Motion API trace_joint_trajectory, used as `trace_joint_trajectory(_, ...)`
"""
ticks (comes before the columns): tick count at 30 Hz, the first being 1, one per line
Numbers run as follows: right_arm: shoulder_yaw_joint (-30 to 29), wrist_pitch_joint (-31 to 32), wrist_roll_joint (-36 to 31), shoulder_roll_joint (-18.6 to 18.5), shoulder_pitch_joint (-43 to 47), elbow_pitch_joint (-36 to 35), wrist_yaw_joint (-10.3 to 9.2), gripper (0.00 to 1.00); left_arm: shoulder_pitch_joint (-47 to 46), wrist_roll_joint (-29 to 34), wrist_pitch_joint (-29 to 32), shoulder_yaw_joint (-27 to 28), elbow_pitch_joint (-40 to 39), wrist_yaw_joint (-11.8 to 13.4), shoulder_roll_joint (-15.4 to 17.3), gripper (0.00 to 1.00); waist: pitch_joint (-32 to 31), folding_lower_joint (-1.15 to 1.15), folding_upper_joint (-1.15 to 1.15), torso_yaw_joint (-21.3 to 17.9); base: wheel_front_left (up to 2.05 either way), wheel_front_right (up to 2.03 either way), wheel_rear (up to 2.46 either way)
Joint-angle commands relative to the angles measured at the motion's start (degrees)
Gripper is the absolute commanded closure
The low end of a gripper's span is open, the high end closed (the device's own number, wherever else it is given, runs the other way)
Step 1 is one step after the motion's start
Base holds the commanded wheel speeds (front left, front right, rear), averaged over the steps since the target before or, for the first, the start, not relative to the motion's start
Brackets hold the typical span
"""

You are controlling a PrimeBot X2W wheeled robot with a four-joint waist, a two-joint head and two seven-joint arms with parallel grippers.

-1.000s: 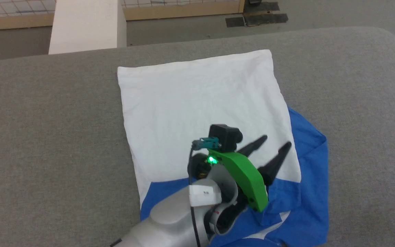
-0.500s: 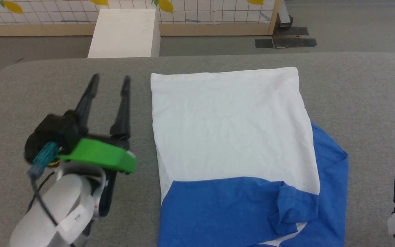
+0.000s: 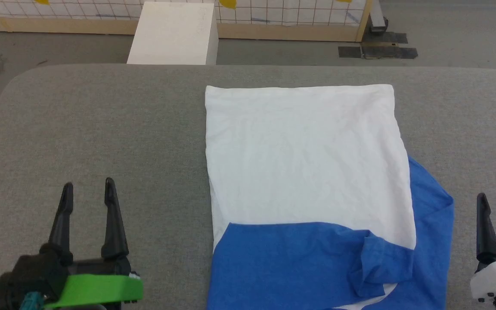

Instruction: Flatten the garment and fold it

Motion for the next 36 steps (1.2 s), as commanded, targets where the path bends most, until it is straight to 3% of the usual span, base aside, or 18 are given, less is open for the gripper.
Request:
trace_joint_trajectory(1,0.0,-0.5,0.4,0.0,0.8,0.5,-0.10,0.00,2.1,1.4,-0.2,1.0,-0.2,-0.5,-2.0,0.00,-0.1,0.00,0.00,0.6,0.00,0.00,0.00)
trace_joint_trajectory(10,0.9,2.5,-3.6,-0.4,-4.3,0.3,-0.10,0.00,5.9,5.8,-0.2,6.3,2.7,-8.0,-9.9,0.00,0.6,0.00,0.00,1.8,0.00,0.00,0.00)
trace_joint_trajectory(19,3.2,13.2,0.9,-10.2,-16.3,5.4,-0.10,0.00,3.1,8.8,-0.2,9.8,3.4,-13.8,-14.5,0.00,6.7,0.00,0.00,1.7,0.00,0.00,0.00)
trace_joint_trajectory(25,8.5,19.9,4.9,-17.6,-19.5,10.6,-0.10,0.00,1.0,10.5,-0.2,11.1,4.0,-16.4,-16.8,0.00,10.4,0.00,0.00,2.2,0.00,0.00,0.00)
trace_joint_trajectory(36,12.1,24.2,9.3,-21.8,-18.8,16.2,-0.10,0.00,-1.3,12.7,-0.2,12.2,4.7,-19.6,-19.3,0.00,13.9,0.00,0.00,3.9,0.00,0.00,0.00)
